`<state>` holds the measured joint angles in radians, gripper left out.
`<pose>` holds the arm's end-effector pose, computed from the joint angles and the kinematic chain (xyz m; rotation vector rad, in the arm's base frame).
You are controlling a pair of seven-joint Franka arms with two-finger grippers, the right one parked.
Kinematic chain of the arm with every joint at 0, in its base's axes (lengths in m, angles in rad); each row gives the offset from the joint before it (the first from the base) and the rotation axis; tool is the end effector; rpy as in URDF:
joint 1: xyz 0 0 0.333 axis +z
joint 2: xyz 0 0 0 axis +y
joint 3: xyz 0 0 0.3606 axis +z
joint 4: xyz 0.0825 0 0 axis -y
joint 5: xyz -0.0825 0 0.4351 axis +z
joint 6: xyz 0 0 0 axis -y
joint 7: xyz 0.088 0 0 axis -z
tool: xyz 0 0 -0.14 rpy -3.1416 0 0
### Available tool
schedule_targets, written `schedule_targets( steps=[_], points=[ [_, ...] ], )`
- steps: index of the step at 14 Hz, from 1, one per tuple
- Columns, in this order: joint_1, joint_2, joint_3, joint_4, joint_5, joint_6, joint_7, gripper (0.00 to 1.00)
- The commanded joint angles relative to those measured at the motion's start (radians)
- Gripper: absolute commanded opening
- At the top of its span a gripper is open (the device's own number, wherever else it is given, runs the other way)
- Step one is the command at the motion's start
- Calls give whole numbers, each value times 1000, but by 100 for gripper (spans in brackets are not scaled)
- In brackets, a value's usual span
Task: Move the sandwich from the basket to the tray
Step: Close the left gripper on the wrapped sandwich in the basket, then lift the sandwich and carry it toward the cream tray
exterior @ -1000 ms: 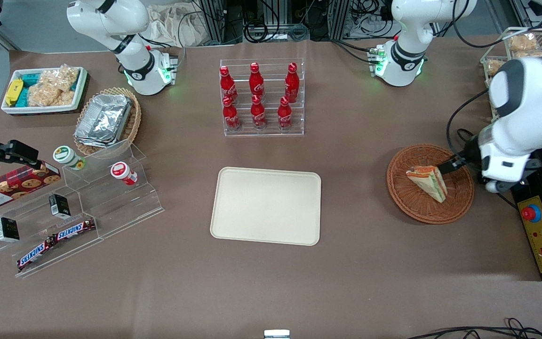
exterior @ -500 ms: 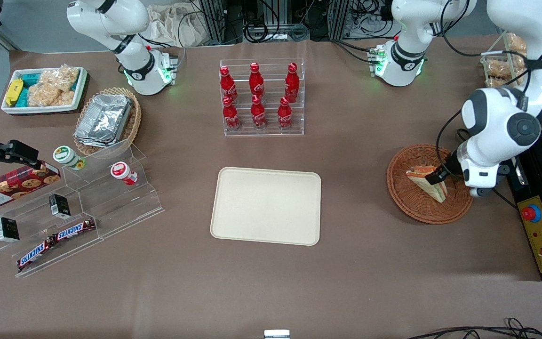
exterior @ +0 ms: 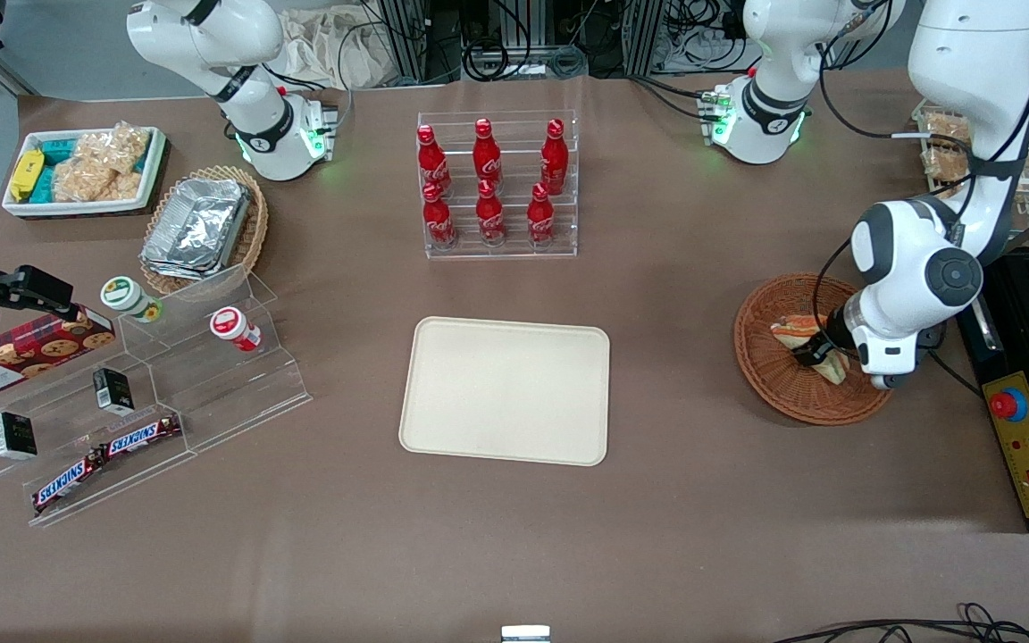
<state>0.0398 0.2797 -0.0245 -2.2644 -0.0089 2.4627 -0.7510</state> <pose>0.5681 0.0081 0.1969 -2.8902 -1.1781 0.1253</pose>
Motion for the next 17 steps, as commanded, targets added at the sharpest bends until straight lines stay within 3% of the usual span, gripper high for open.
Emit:
schedule_targets(
  steps=[1, 3, 6, 9, 13, 17],
  points=[
    [-3, -2, -2, -3, 12, 10, -16, 0],
    [-5, -52, -5, 6, 12, -42, -7, 0],
    [-18, -157, -17, 115, 6, -271, -7, 0],
    [-28, -217, -109, 193, -10, -389, -63, 0],
    [-32, -226, -290, 213, -3, -367, -137, 0],
    [-64, -98, -469, 243, 41, -202, -55, 0]
  ],
)
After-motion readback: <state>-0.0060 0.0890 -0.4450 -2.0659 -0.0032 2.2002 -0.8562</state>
